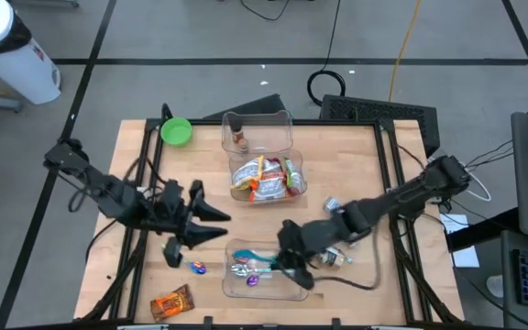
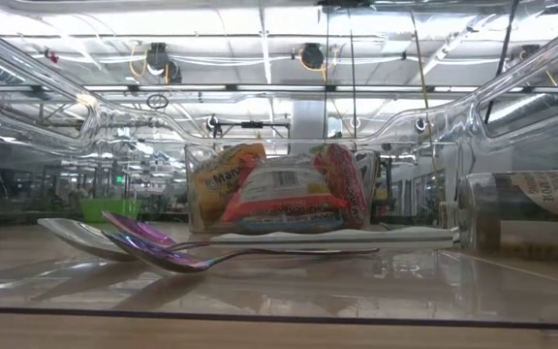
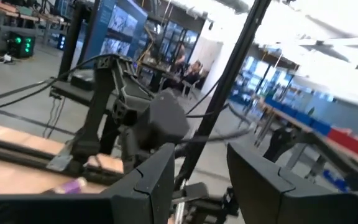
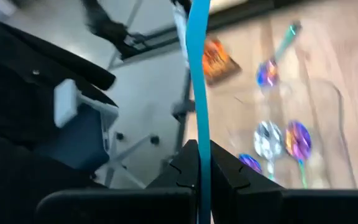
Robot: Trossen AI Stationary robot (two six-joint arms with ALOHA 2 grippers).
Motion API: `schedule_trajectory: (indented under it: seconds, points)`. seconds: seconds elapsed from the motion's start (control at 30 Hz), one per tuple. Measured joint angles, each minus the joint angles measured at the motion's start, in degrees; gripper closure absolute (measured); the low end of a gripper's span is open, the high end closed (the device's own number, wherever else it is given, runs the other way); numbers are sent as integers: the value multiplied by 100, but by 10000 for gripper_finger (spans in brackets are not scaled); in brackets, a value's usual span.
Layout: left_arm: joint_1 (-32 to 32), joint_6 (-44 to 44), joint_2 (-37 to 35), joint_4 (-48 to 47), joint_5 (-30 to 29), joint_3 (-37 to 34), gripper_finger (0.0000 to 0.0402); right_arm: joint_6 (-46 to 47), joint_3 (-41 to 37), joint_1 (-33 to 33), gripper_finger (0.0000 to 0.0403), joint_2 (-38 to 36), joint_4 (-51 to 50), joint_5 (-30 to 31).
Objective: Pick & Place Food Item
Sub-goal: Put the light blue spoon into the bottom transparent bin
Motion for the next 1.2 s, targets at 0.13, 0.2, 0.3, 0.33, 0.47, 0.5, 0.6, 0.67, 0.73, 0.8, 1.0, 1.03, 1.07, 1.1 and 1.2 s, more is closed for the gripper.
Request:
schedule_trajectory:
  seconds: [0.13, 0.2, 0.3, 0.33, 0.47, 0.5, 0.6, 0.67, 0.73, 0.8, 1.0, 1.03, 1.07, 1.1, 1.2]
  points:
    - [0, 107, -430, -648, -1, 0, 250, 92, 10, -248, 402, 523, 13, -258]
    - [0, 138, -575, -860, -10, 2, 250, 197, 10, -332, 402, 779, 50, -477]
    - [0, 182, -697, -1133, -6, 2, 250, 332, 10, -398, 402, 1060, 31, -787]
    - [0, 215, -731, -1223, -6, 2, 250, 352, 10, -401, 402, 1135, 35, -825]
    - [0, 335, -791, -1528, -11, 2, 250, 475, 10, -355, 402, 1355, -121, -839]
    - [0, 335, -788, -1611, -34, 2, 250, 526, 12, -330, 402, 1407, -179, -840]
    - [2, 322, -769, -1789, -101, 0, 250, 539, 10, -250, 402, 1517, -527, -835]
    - [7, 311, -762, -1881, -103, 0, 250, 526, 19, -196, 402, 1594, -714, -805]
    - [11, 248, -734, -1926, -105, 0, 250, 537, 10, -141, 403, 1601, -1090, -770]
    - [11, 211, -725, -1947, -104, -1, 250, 598, 10, -112, 403, 1597, -1246, -508]
    - [61, 188, -719, -1944, -104, -2, 250, 699, 10, -130, 403, 1578, -1385, -178]
    - [77, 170, -719, -1941, -106, -2, 250, 727, 10, -118, 403, 1571, -1382, -177]
    - [98, 166, -719, -1939, -106, -2, 250, 757, 10, -103, 403, 1570, -1381, -135]
    - [110, 165, -721, -1938, -106, -2, 250, 775, 12, -95, 403, 1570, -1398, -68]
    - [114, 151, -719, -1940, -106, -2, 250, 755, 10, -93, 402, 1572, -1432, 91]
